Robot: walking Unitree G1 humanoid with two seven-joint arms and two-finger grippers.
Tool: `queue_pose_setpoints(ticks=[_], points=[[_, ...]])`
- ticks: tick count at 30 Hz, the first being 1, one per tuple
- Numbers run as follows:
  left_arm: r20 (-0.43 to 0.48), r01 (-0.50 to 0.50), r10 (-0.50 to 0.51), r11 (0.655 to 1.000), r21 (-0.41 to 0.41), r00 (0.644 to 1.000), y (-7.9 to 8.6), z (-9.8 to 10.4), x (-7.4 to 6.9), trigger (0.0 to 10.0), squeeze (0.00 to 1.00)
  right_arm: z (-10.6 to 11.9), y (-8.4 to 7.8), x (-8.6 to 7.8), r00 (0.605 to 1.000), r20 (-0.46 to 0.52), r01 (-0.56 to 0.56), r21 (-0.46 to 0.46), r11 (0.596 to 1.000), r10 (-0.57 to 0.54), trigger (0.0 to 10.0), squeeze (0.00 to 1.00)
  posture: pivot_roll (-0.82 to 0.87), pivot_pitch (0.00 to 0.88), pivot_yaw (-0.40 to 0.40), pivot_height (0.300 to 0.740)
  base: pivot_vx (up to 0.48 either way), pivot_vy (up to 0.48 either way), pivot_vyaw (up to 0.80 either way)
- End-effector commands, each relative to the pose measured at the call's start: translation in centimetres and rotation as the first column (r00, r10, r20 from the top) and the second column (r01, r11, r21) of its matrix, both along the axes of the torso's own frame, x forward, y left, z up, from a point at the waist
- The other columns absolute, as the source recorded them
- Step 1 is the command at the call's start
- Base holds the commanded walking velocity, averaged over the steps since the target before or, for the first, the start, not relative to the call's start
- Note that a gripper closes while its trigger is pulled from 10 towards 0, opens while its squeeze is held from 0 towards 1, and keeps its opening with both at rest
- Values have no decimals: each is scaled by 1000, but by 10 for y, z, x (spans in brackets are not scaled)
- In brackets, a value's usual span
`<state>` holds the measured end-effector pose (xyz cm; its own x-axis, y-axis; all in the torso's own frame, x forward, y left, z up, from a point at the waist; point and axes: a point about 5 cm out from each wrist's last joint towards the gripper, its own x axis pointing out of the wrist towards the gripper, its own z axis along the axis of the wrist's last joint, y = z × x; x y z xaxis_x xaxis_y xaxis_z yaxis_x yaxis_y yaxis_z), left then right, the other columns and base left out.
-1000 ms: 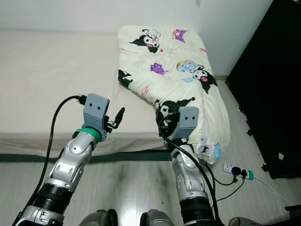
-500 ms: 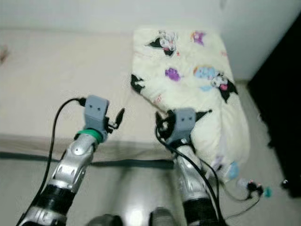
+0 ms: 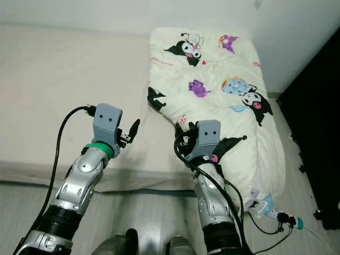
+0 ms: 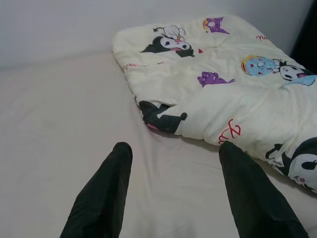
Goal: Clean up the room
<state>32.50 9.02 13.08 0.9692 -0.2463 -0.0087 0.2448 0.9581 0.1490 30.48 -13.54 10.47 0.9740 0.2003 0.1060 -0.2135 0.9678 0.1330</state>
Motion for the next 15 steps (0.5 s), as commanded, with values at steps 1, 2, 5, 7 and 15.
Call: queue_pose_setpoints(ticks=[1,2,5,7,15], points=[[-29,11,-11,1000,7,1000,1,-9,-4,10000,0,-9,-5,-3,999,-24,29,-12,1000,-29,10000,0,-65,27,57,740,0,0,0],[-32,14,-14,1000,9,999,1,-10,-5,10000,0,-9,-6,-3,999,-26,38,-13,999,-39,10000,0,-64,27,57,735,0,0,0],[-34,15,-15,1000,11,999,1,-11,-5,10000,0,-10,-7,-3,999,-27,44,-14,999,-44,10000,0,-64,27,57,730,0,0,0],[-36,14,-14,1000,11,999,1,-11,-5,10000,0,-9,-7,-3,998,-25,49,-11,999,-49,10000,0,-64,27,57,720,0,0,0],[-36,17,-16,1000,12,999,1,-12,-5,10000,0,-8,-7,-3,998,-22,51,-9,999,-52,10000,0,-65,28,59,685,0,0,0]])
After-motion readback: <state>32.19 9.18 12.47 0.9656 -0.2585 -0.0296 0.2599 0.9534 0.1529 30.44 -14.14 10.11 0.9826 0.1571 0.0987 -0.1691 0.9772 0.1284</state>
